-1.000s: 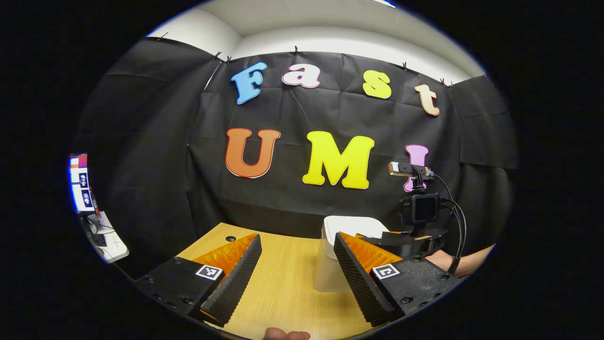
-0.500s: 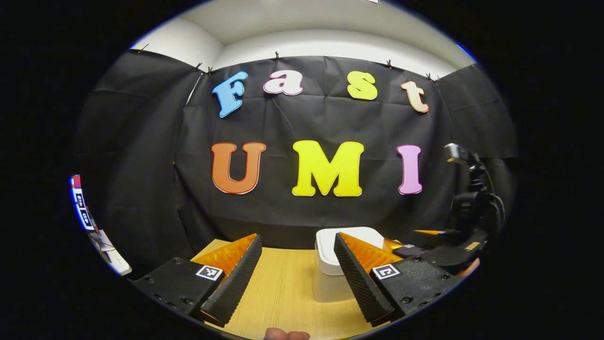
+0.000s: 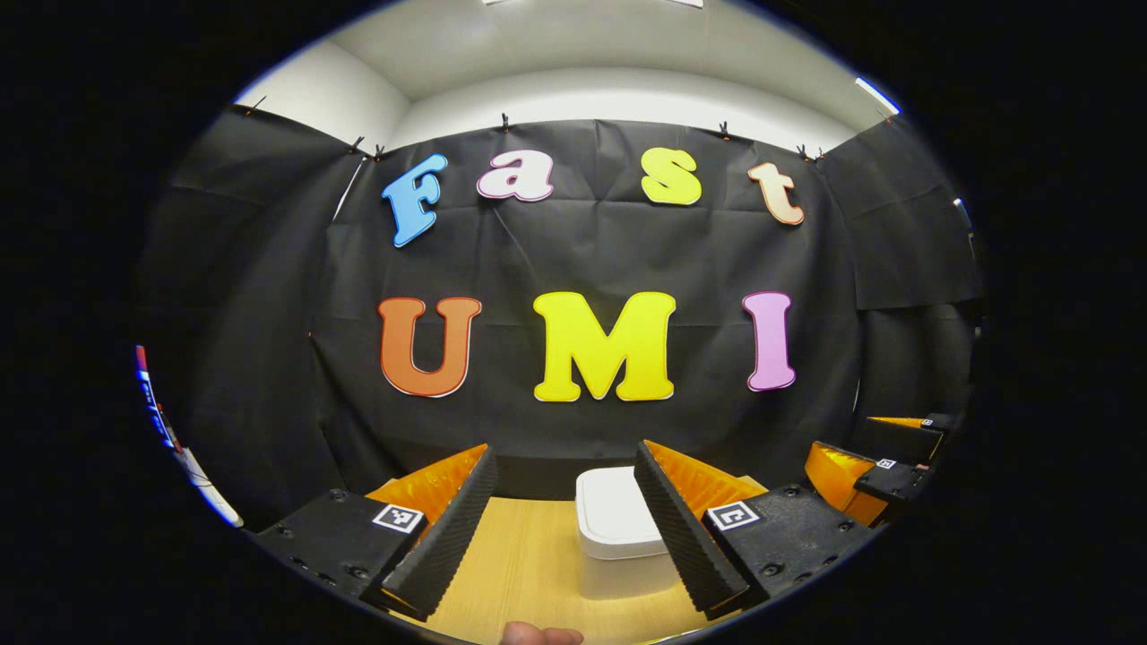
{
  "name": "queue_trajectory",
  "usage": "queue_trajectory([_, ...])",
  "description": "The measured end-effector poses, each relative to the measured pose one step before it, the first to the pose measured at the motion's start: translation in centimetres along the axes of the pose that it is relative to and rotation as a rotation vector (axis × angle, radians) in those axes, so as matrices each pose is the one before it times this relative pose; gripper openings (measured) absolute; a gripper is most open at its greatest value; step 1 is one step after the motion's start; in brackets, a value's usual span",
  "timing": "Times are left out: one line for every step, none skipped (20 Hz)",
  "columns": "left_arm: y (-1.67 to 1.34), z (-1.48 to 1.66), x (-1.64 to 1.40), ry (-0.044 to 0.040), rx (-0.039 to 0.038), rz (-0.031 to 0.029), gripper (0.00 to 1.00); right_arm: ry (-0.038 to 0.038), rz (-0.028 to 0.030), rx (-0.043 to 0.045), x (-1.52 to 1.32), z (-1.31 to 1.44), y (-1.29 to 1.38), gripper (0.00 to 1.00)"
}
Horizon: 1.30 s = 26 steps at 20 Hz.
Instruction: Press the lid of the desktop garbage bin to open it, pick up the crumpled paper on the desktop and throw it into the bin, then pick up the pop can on the desktop and drop it into the bin, and finally close the garbage bin lid.
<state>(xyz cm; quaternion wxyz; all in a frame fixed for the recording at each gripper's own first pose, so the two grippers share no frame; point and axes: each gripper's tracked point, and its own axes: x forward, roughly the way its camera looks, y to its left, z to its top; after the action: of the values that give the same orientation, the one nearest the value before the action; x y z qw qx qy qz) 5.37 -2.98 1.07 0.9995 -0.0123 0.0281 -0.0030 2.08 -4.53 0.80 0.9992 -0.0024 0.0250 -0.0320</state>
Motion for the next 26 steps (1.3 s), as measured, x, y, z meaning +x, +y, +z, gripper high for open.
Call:
queue_trajectory([-0.558,-0.225,0.027,0.00783,-0.00779,-0.00536,0.99,-0.01652,0.00988,-0.00039,-0.039,0.554,0.213,0.96])
queue_trajectory([0.172,-0.224,0.027,0.00279,-0.00220,0.00691,0.99,-0.02158,0.00194,0.00223,0.160,0.721,-0.122,0.97])
queue_trajectory([0.132,-0.025,-0.006,-0.00053,-0.00371,0.00688,0.99,-0.00780,0.00380,0.00329,0.226,0.238,0.064,0.96])
queue_trajectory([0.232,-0.005,0.158,-0.00065,-0.00484,0.01152,0.99,0.00067,0.00660,0.00528,0.139,-0.156,0.120,0.96])
queue_trajectory([0.228,-0.162,0.081,-0.00072,-0.00289,0.01127,0.99,0.00366,0.00838,0.00568,0.171,-0.136,0.224,0.96])
queue_trajectory([0.267,-0.105,0.055,0.00291,-0.00072,0.01181,0.99,0.00723,0.01078,0.00325,0.982,-0.689,0.295,0.96])
queue_trajectory([0.278,-0.140,0.023,0.00193,-0.00050,0.01025,0.99,0.00554,0.01133,0.00113,0.194,-0.166,0.194,0.96])
queue_trajectory([0.100,-0.064,0.040,0.00255,-0.00105,0.00735,0.99,0.00630,0.01035,-0.00067,0.290,-0.140,0.119,0.96])
queue_trajectory([0.014,-0.057,-0.010,0.00185,-0.00002,0.00555,0.99,0.00803,0.00856,0.00176,0.233,-0.218,0.106,0.96])
queue_trajectory([0.103,-0.138,-0.012,0.00248,0.00076,0.00567,0.99,0.01214,0.00700,0.00178,0.208,-0.278,0.074,0.96])
queue_trajectory([0.102,-0.075,0.059,0.00266,-0.00035,0.00493,0.99,0.01576,0.00544,0.00176,0.220,-0.398,0.072,0.96])
queue_trajectory([-0.024,0.002,-0.083,-0.00182,0.00053,0.00416,0.99,0.00386,0.00450,-0.00084,0.073,-0.095,0.029,0.96])
queue_trajectory([0.018,0.011,0.054,0.00015,0.00105,0.00356,0.99,0.00161,0.00507,-0.00096,0.040,0.099,0.076,0.96])
queue_trajectory([0.000,-0.054,-0.001,0.00146,-0.00016,0.00185,0.99,-0.00158,0.00385,-0.00165,0.081,0.060,-0.011,0.96])
queue_trajectory([-0.071,-0.104,0.020,0.00161,0.00090,0.00107,0.99,0.00059,0.00311,-0.00024,0.004,-0.004,-0.012,0.96])
queue_trajectory([-0.009,-0.045,-0.036,0.00139,0.00059,0.00107,0.99,0.00190,0.00337,0.00062,0.072,-0.070,-0.028,0.96])
queue_trajectory([-0.109,-0.031,-0.033,0.00211,0.00021,-0.00116,0.99,0.00200,0.00084,0.00030,0.044,-0.031,-0.035,0.96])
queue_trajectory([-0.057,-0.141,-0.003,0.00189,0.00178,0.00096,0.99,0.00118,-0.00312,-0.00350,0.098,0.002,-0.085,0.96])
queue_trajectory([0.007,0.037,-0.031,0.00121,0.00128,0.00244,0.99,-0.00008,-0.00543,-0.00812,0.030,-0.011,-0.175,0.96])
queue_trajectory([0.092,-0.021,-0.053,0.00001,0.00074,0.00176,0.99,-0.00229,0.00030,-0.00271,0.047,0.162,-0.030,0.96])
queue_trajectory([-0.023,0.055,0.019,-0.00345,-0.00023,0.00147,0.99,-0.00486,0.00267,0.00287,-0.130,0.193,0.099,0.96])
queue_trajectory([0.027,0.020,-0.017,-0.00143,0.00056,0.00022,0.99,-0.00351,0.00020,-0.00171,-0.013,0.118,0.058,0.96])
queue_trajectory([0.064,0.047,-0.010,-0.00164,0.00015,-0.00013,0.99,-0.00335,0.00083,-0.00309,0.004,0.130,0.015,0.96])
queue_trajectory([-0.080,0.060,-0.115,-0.00126,-0.00051,-0.00084,0.99,-0.00074,0.00134,-0.00413,-0.013,-0.005,0.167,0.96])
queue_trajectory([-0.021,-0.059,-0.034,-0.00125,0.00030,-0.00079,0.99,-0.00120,0.00283,-0.00087,-0.027,0.061,0.034,0.96])
queue_trajectory([0.030,0.101,0.082,-0.00061,0.00034,-0.00091,0.99,-0.00054,0.00188,0.00076,-0.091,0.079,0.104,0.96])
